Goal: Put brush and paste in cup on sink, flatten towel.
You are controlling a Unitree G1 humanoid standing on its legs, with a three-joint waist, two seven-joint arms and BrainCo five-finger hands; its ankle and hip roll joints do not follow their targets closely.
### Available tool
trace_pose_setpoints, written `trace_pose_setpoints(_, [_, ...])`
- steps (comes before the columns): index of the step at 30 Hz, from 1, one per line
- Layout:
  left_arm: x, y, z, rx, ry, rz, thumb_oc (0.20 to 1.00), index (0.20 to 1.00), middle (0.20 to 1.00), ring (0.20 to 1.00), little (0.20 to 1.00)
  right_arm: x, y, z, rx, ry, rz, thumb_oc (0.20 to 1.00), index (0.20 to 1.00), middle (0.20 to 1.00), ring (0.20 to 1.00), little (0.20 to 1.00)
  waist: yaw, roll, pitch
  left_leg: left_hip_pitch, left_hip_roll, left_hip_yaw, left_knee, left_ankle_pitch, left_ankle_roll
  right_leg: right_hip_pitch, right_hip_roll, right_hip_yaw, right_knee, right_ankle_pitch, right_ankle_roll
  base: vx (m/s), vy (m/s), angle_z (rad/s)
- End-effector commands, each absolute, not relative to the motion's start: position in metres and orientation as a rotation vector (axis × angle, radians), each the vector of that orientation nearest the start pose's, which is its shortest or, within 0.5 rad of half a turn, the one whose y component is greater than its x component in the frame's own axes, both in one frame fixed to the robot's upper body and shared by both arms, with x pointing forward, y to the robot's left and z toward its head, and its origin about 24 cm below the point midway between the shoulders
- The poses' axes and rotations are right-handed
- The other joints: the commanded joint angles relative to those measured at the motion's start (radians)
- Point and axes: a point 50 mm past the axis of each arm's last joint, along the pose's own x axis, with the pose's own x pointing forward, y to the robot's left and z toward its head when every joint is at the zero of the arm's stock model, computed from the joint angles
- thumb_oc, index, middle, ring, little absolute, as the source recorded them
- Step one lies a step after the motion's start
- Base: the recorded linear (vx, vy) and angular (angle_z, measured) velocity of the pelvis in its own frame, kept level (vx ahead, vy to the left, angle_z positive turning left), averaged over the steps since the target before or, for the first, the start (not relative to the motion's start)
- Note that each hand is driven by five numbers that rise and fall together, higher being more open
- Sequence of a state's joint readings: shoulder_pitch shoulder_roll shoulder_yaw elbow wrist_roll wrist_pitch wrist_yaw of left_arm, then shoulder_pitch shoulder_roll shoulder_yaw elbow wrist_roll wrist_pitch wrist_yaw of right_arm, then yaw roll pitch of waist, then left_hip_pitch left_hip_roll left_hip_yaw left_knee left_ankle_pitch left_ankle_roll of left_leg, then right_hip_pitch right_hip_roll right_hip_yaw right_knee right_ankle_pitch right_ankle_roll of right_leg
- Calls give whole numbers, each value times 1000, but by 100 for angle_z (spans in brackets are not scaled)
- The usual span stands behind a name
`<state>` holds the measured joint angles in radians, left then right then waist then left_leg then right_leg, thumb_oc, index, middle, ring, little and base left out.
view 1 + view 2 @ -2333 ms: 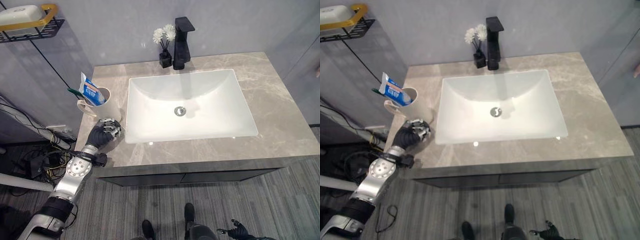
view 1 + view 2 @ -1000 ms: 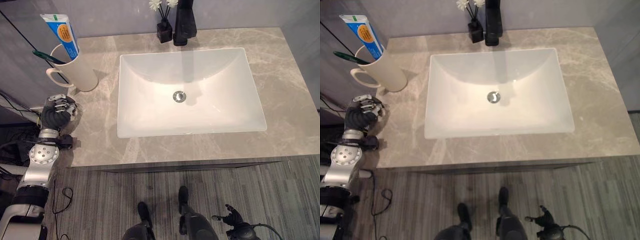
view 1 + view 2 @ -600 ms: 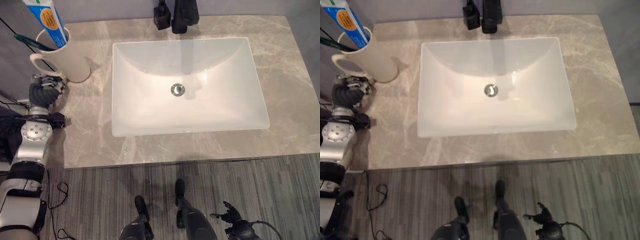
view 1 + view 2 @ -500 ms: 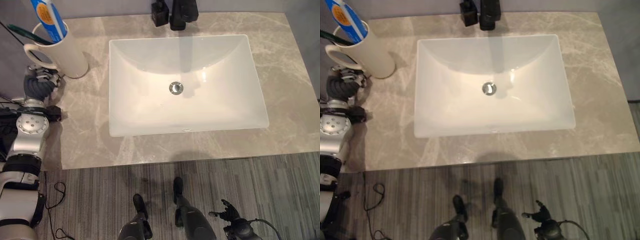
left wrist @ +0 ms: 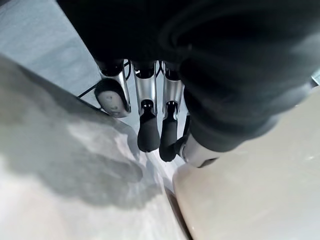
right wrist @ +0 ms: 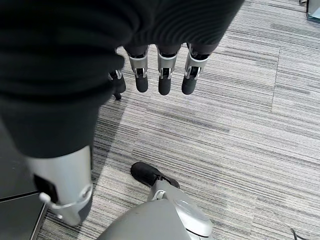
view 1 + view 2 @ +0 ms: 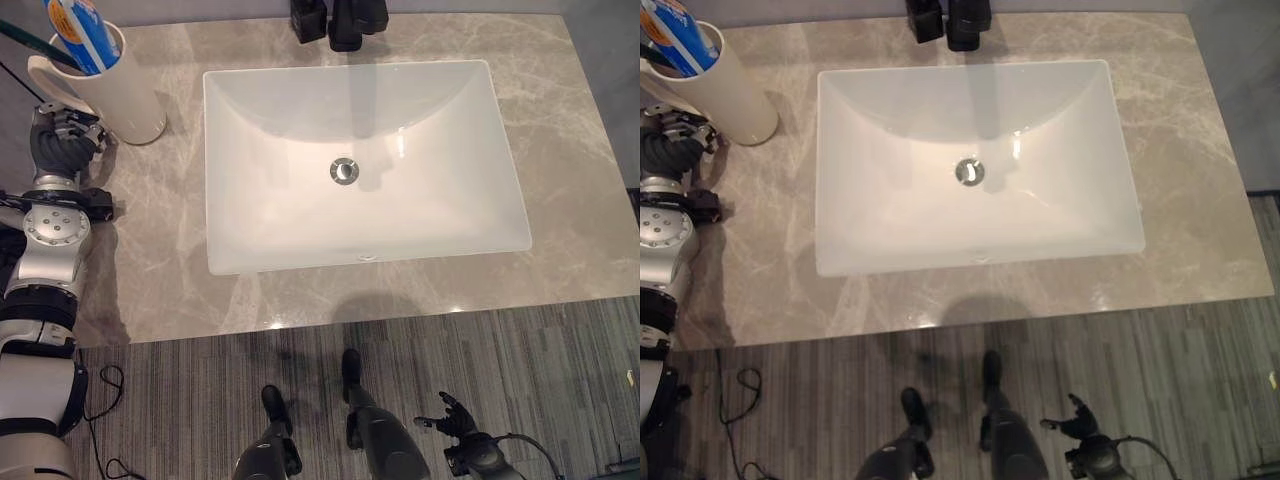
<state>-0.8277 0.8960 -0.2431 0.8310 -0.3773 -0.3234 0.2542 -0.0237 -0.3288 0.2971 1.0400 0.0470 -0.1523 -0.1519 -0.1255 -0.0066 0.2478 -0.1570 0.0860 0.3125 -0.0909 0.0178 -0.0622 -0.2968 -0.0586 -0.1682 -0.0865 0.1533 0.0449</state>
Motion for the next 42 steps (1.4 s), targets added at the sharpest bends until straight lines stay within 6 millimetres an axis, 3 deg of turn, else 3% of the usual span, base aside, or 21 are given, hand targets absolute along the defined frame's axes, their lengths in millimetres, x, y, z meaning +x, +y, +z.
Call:
trace_pose_setpoints(1, [362,321,201,549,-281,421,200,200,200,200,200,155,-250,-125,-503,837,-62,1000,1000,1000,1000,1000,-37,39,30,65,32,-105,4,19,-41,47,-11,13,94,-72,90,0,0,0])
trace_pose_setpoints(8, [367,323,193,568,-210,477,200,200,200,200,200,156,-247,-125,-507,834,-42,1000,1000,1000,1000,1000,-34,29,26,58,31,-115,4,24,-40,53,-14,-5,87,-68,92,-2,-2,2])
trace_pose_setpoints(18, [376,304,180,545,-169,465,200,200,200,200,200,148,-241,-133,-518,888,-11,1000,1000,1000,1000,1000,-4,-6,29,56,26,-147,4,25,-33,83,-19,-38,75,-66,92,-9,2,12])
trace_pose_setpoints(28, [362,294,179,533,-285,434,200,200,200,200,200,146,-235,-134,-507,887,14,1000,1000,1000,1000,1000,22,-18,22,53,14,-155,4,22,-26,95,-24,-35,52,-53,90,-13,13,3])
trace_pose_setpoints(33, [352,289,167,517,-296,444,200,200,200,200,200,138,-236,-138,-509,919,20,1000,1000,1000,1000,1000,28,-11,22,60,10,-155,4,18,-22,101,-25,-31,49,-55,87,0,0,0])
trace_pose_setpoints(39, [350,296,153,524,-230,497,200,200,200,200,200,132,-240,-138,-532,936,36,1000,1000,1000,1000,1000,27,-15,17,62,10,-156,4,17,-20,104,-23,-31,47,-55,86,0,0,0])
trace_pose_setpoints(40, [351,296,149,505,-211,510,347,347,347,347,347,131,-241,-139,-533,944,34,1000,1000,1000,1000,1000,27,-18,16,61,11,-157,4,18,-20,104,-21,-30,47,-54,86,0,0,0])
trace_pose_setpoints(41, [351,297,148,502,-206,512,573,573,573,573,573,131,-241,-138,-534,942,33,1000,1000,1000,1000,1000,27,-19,16,59,12,-157,4,18,-20,103,-20,-30,46,-54,86,0,0,0])
trace_pose_setpoints(42, [350,298,147,496,-198,519,1000,1000,1000,1000,1000,132,-241,-138,-536,935,37,1000,1000,1000,1000,1000,27,-23,16,58,13,-157,4,19,-20,102,-19,-29,45,-52,86,0,0,0])
